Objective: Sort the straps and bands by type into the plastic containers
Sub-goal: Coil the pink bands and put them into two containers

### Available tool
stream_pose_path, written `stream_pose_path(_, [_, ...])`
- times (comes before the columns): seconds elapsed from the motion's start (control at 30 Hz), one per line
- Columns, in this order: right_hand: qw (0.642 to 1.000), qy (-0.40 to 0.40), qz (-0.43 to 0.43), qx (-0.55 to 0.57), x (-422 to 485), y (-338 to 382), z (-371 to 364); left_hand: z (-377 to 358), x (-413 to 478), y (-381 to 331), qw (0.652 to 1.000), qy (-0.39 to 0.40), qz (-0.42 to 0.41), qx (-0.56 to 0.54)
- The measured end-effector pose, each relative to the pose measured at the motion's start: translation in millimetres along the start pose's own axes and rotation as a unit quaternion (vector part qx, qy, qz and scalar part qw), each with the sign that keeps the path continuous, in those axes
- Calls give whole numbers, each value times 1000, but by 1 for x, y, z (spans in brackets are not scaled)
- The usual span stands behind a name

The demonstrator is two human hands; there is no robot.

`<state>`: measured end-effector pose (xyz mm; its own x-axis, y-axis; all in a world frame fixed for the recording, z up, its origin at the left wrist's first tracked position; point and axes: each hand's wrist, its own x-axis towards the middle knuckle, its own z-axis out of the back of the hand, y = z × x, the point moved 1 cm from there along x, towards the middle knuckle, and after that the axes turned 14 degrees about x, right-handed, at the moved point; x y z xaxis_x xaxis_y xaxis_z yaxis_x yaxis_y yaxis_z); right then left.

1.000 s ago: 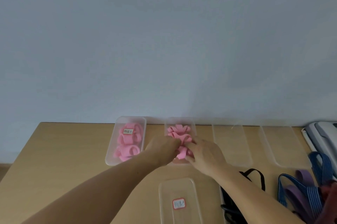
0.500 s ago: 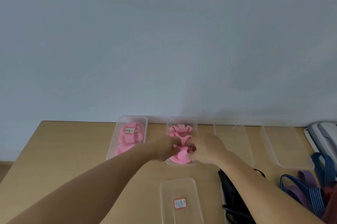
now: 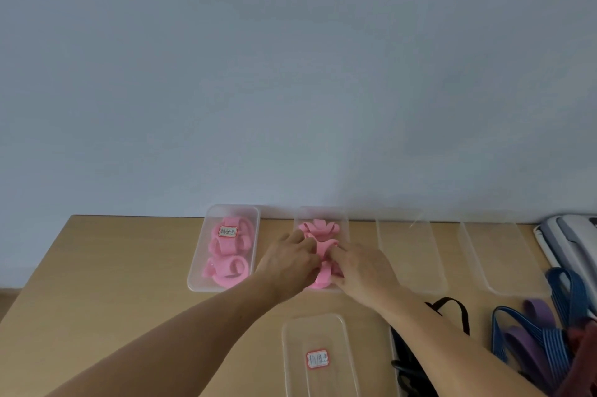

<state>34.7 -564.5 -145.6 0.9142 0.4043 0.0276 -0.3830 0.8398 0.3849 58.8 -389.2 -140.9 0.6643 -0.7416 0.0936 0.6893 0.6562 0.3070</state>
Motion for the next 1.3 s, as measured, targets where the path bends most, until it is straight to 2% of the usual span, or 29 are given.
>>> stream_pose_path(0.17, [999,-14,-5,-34,-7,-3,-5,-7,-15,-3,1000,5,2,-25])
stream_pose_path(0.5, [996,-67,-41,-31,-17,6,-1,1,-33,2,998,-3,34,-56])
stream_pose_path(0.67, [994,-68,-72,-40,-27,14,-4,6,-32,-2,997,5,20,-75])
stream_pose_path(0.93, [993,-91,-67,-33,-32,22,-5,8,-37,0,996,-23,43,-79])
stream_pose_path(1.2, [996,-74,-43,-32,-14,19,-6,-6,-33,6,997,33,45,-56])
stream_pose_path(1.3, [996,-67,-24,-48,-7,22,-10,-6,-28,5,995,94,10,-41])
